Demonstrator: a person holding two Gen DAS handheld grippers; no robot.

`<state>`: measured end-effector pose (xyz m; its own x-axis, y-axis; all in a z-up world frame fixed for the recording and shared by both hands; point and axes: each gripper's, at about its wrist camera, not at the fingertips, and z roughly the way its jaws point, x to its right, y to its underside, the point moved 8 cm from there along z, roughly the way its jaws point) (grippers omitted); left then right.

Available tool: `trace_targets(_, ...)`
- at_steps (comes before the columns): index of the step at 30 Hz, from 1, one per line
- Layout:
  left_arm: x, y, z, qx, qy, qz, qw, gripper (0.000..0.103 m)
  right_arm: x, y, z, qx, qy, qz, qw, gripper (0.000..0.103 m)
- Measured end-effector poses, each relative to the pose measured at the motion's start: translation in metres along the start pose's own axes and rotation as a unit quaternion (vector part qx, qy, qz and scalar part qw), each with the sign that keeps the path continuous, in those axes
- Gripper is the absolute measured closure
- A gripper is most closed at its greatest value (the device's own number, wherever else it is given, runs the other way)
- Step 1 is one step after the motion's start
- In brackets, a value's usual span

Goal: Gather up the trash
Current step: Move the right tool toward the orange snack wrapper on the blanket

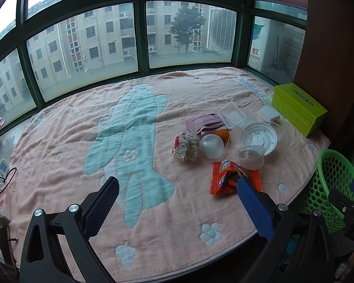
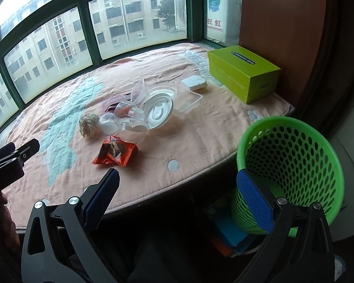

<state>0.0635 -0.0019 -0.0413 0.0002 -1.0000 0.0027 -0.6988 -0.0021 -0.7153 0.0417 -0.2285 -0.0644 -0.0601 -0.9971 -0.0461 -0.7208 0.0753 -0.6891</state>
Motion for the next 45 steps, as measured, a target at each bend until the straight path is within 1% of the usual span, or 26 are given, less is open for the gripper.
trace_targets(15,0.002,-0.006,0.002,0.005,-0.003,0.001,1.0,0.006,-0.003,-0.008,0.003,0.009,-0.006,0.0,1.0,0.005)
trace_targets(33,-0.012,-0.022,0.01,0.011,-0.012,-0.01,0.9998,0.006,-0.009,-0.024,0.008,0.019,-0.015,-0.005,1.0,0.005)
trace_targets(39,-0.023,-0.032,0.013,0.015,-0.02,-0.016,0.9996,0.006,-0.02,-0.033,0.014,0.025,-0.03,-0.015,0.999,0.005)
trace_targets(45,-0.042,-0.039,0.019,0.015,-0.034,-0.025,0.999,0.006,-0.042,-0.031,0.032,0.011,-0.052,-0.036,0.998,0.005)
